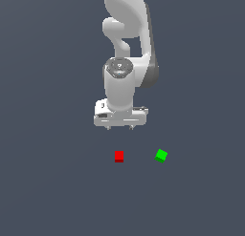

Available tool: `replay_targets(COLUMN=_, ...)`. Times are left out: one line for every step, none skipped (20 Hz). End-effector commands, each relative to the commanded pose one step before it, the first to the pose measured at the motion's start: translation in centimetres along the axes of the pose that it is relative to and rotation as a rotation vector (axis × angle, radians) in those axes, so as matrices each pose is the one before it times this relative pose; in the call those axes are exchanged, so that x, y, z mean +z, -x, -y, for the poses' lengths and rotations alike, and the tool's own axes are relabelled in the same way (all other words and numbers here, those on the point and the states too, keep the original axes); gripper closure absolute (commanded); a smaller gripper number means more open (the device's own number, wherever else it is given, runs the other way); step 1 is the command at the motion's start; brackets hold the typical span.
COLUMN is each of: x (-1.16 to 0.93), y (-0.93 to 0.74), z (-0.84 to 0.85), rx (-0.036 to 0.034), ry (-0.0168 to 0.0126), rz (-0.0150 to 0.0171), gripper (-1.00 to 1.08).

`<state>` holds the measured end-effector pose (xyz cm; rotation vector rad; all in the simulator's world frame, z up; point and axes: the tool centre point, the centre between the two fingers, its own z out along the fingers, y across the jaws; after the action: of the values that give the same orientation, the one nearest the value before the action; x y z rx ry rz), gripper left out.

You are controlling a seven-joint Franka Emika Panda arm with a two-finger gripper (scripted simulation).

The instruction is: Stack the red cube on top of the green cube.

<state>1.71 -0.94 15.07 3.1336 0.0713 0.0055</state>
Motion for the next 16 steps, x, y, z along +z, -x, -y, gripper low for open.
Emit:
replay_targets(x=1.024, y=-0.885, z=-0.106, rx=0.00112, ry=-0.00092, rz=0.00084, gripper=-0.92)
replay_targets(x=0.452, y=-0.416, z=-0.05, rx=0.00053, ry=-0.00041, rz=0.00017, gripper=-0.92)
replay_targets(x=0.472, y=-0.438, z=-0.05, rx=0.00053, ry=-0.00041, rz=0.00017, gripper=-0.92)
replay_targets(x=0.491, y=-0.458, z=-0.05, rx=0.00053, ry=-0.00041, rz=0.00017, gripper=-0.92)
replay_targets(x=0.507, y=-0.477, z=-0.051, rx=0.00053, ry=-0.00042, rz=0.00017, gripper=-0.92)
replay_targets(x=0.526, y=-0.494, z=-0.068, rx=0.00074, ry=-0.00059, rz=0.00024, gripper=-0.92)
replay_targets(x=0.509, y=-0.5, z=-0.012, rx=0.0, ry=0.0, rz=0.0, gripper=-0.92)
replay_targets(x=0.498, y=-0.471, z=-0.079, rx=0.00091, ry=-0.00072, rz=0.00029, gripper=-0.92)
replay_targets(x=0.454, y=-0.439, z=-0.05, rx=0.00052, ry=-0.00042, rz=0.00017, gripper=-0.92)
replay_targets(x=0.42, y=-0.409, z=-0.049, rx=0.00052, ry=-0.00042, rz=0.00017, gripper=-0.92)
replay_targets(x=0.372, y=-0.38, z=-0.009, rx=0.0, ry=0.0, rz=0.0, gripper=-0.92)
replay_targets(x=0.357, y=-0.35, z=-0.064, rx=0.00074, ry=-0.00059, rz=0.00024, gripper=-0.92)
replay_targets(x=0.306, y=-0.321, z=-0.007, rx=0.0, ry=0.0, rz=0.0, gripper=-0.92)
replay_targets(x=0.295, y=-0.292, z=-0.063, rx=0.00074, ry=-0.00059, rz=0.00024, gripper=-0.92)
replay_targets(x=0.248, y=-0.265, z=-0.006, rx=0.0, ry=0.0, rz=0.0, gripper=-0.92)
replay_targets(x=0.235, y=-0.238, z=-0.045, rx=0.00052, ry=-0.00042, rz=0.00017, gripper=-0.92)
